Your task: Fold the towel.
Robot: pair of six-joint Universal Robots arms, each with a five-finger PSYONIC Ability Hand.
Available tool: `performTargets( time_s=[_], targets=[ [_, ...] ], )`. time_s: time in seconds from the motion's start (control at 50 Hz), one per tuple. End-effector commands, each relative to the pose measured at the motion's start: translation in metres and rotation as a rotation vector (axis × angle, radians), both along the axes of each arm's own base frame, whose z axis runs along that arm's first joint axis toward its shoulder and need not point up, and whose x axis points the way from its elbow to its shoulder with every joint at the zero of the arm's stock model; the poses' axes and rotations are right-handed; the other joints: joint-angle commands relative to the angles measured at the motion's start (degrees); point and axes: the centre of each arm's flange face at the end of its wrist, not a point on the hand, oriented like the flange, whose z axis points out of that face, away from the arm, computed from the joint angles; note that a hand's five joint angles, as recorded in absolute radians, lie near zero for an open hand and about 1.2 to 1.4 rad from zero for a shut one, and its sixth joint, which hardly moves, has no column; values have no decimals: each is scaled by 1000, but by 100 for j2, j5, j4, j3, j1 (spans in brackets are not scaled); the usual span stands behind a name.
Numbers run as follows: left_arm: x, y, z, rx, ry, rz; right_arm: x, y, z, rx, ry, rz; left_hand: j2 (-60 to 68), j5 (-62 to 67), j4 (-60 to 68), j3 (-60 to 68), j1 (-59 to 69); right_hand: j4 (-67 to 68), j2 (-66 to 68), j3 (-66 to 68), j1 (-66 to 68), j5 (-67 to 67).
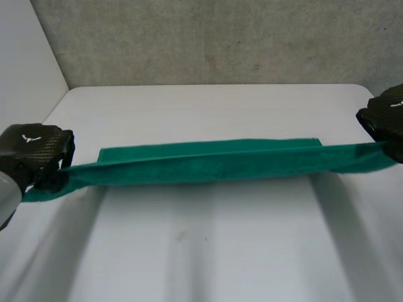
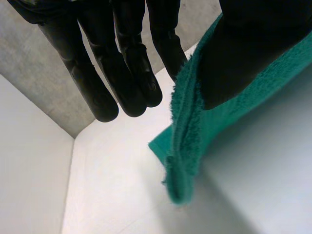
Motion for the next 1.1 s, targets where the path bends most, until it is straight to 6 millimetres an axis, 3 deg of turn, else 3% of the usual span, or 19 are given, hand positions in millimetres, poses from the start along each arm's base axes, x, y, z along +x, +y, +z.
performTargets(
  time_s=[0.02,0.06,0.16,0.2,0.26,0.34,0.36,0.38,0.44,0.46,0.48,0.52,0.56,0.66,0.82,0.84,0.86,1.06,1.1],
  targets=[
    [-4,-14,-39,139,-112,-32,3,2,-47,183,61,11,1140,1465,1160,1171,1465,1172,1245,1211,2332,1336],
    [-5,-28,-69,249,-140,-25,9,-4,-75,283,99,15,1140,1465,1160,1171,1465,1172,1245,1211,2332,1336],
    [-13,-62,-107,346,-168,-25,20,-27,-120,360,189,-14,1140,1465,1160,1171,1465,1172,1245,1211,2332,1336],
    [-16,-69,-110,343,-170,-24,22,-42,-124,322,198,-41,1140,1465,1160,1171,1465,1172,1245,1211,2332,1336],
    [-28,-119,-98,201,-162,17,27,-66,-122,239,191,-78,1140,1465,1160,1171,1465,1172,1245,1211,2332,1336],
    [-45,-159,-39,-87,-76,28,46,-116,-69,-79,59,-112,1140,1465,1160,1171,1465,1172,1245,1211,2332,1336],
    [-49,-165,-24,-161,-53,28,53,-130,-37,-220,-41,-126,1140,1465,1160,1171,1465,1172,1245,1211,2332,1336],
    [-56,-175,11,-332,4,28,56,-136,-20,-290,-98,-132,1140,1465,1160,1171,1465,1172,1245,1211,2332,1336],
    [-60,-177,71,-605,102,34,60,-149,36,-531,-314,-130,1140,1465,1160,1171,1465,1172,1245,1211,2332,1336],
    [-59,-172,104,-762,172,42,61,-149,49,-585,-357,-125,1140,1465,1160,1171,1465,1172,1245,1211,2332,1336],
    [-58,-168,118,-829,201,44,61,-147,62,-640,-399,-116,1140,1465,1160,1171,1465,1172,1245,1211,2332,1336],
    [-55,-162,139,-938,252,49,56,-132,102,-785,-493,-96,1140,1465,1160,1171,1465,1172,1245,1211,2332,1336],
    [-53,-154,147,-994,284,51,52,-121,117,-836,-510,-92,1140,1465,1160,1171,1465,1172,1245,1211,2332,1336],
    [-53,-154,120,-905,261,45,53,-111,102,-782,-493,-71,1140,1465,1160,1171,1465,1172,1245,1211,2332,1336],
    [-45,-160,56,-715,226,61,57,-115,42,-603,-437,-56,1140,1465,1160,1171,1465,1172,1245,1211,2332,1336],
    [-45,-160,56,-715,226,61,59,-117,24,-554,-422,-55,1140,1465,1160,1171,1465,1172,1245,1211,2332,1336],
    [-46,-163,28,-639,221,59,59,-118,15,-528,-416,-54,1140,1465,1160,1171,1465,1172,1245,1211,2332,1336],
    [-48,-160,-91,-330,135,58,63,-130,-122,-173,-305,-89,1140,1465,1160,1171,1465,1172,1245,1211,2332,1336],
    [-49,-152,-113,-261,105,51,61,-129,-139,-118,-286,-100,1140,1465,1160,1171,1465,1172,1245,1211,2332,1336]
  ],
)
